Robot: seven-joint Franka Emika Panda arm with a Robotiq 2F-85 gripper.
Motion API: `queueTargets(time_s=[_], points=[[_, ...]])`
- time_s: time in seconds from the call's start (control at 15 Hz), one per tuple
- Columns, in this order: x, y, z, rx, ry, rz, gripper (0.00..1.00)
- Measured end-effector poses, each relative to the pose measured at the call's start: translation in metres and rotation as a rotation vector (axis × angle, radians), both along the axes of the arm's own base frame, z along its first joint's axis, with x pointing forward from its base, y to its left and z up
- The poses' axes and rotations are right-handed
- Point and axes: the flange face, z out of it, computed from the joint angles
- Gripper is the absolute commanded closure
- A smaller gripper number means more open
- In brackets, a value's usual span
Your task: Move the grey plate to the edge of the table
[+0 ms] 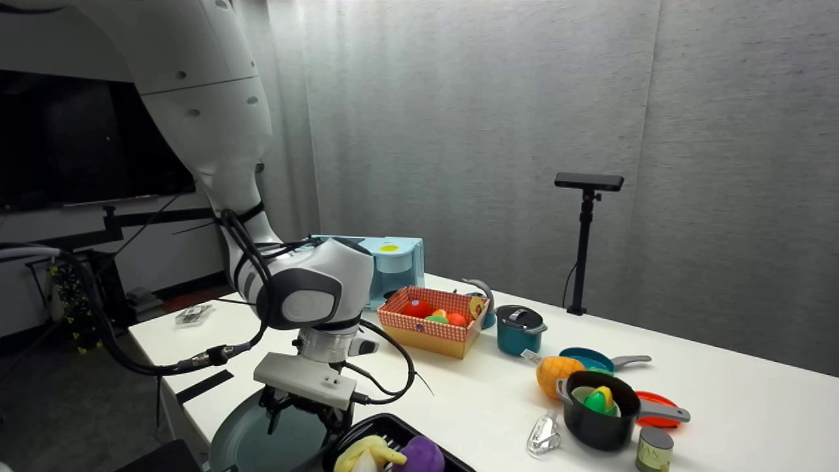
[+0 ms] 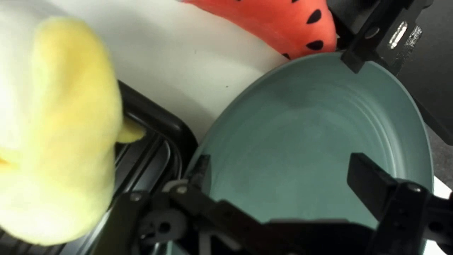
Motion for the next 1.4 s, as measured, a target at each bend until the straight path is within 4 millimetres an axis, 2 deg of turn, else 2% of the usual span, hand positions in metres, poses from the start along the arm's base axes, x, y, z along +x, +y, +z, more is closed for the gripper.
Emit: queueTargets(time_s=[0.2, 1.4], points=[[0.0019, -0.0049, 0.0047, -0.004, -0.007, -0.009, 0.00], [0.0033, -0.0025, 0.0049, -0.012, -0.010, 0.001, 0.00]])
